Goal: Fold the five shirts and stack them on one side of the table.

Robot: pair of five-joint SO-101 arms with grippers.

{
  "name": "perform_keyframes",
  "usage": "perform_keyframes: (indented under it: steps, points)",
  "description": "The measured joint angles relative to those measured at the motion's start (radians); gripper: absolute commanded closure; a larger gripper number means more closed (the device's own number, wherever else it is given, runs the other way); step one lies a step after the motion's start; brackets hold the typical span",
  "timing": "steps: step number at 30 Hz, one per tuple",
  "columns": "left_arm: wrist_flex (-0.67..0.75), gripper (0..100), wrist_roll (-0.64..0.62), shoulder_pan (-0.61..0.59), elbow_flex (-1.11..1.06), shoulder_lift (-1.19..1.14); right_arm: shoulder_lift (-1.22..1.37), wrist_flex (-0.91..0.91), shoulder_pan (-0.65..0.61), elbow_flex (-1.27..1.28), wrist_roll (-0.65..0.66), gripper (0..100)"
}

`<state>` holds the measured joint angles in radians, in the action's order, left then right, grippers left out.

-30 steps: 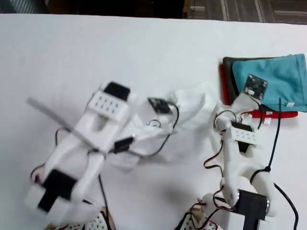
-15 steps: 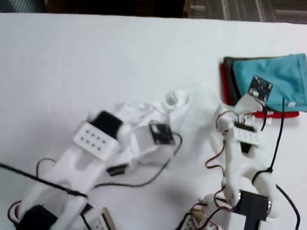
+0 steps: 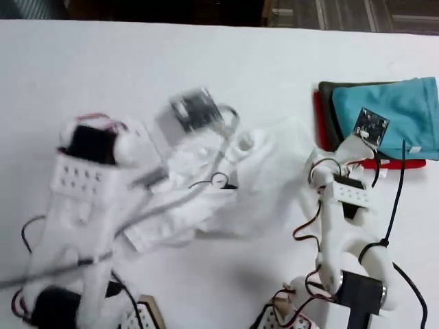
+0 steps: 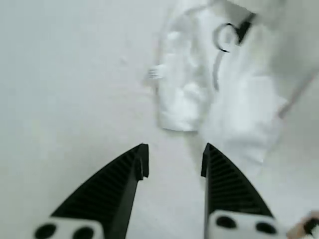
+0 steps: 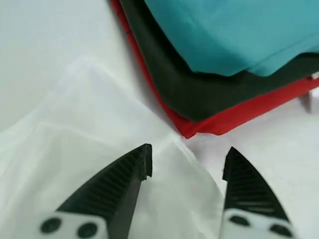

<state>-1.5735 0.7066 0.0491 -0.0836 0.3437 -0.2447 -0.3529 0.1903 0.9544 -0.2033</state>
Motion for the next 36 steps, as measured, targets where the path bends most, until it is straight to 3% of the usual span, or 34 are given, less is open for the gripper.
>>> perform_keyframes:
  steps: [4, 10, 15, 24, 28, 36]
  points:
    - [0.176, 80, -0.137, -0.11, 0.002, -0.227, 0.0, 0.0, -0.005, 0.0, 0.0, 76.5]
    - [0.219, 80, -0.051, -0.103, 0.029, -0.631, 0.0, 0.0, -0.014, 0.0, 0.0, 76.5]
    - [0.212, 80, -0.034, -0.103, 0.172, -0.841, 0.0, 0.0, -0.015, 0.0, 0.0, 76.5]
    - [0.123, 82, -0.026, -0.078, 0.385, -1.013, 0.0, 0.0, -0.015, 0.0, 0.0, 76.5]
    - [0.098, 98, -0.026, -0.046, 0.423, -1.051, 0.0, 0.0, -0.015, 0.0, 0.0, 76.5]
    - [-0.035, 97, -0.031, -0.014, 0.52, -1.073, 0.0, 0.0, -0.015, 0.0, 0.0, 76.5]
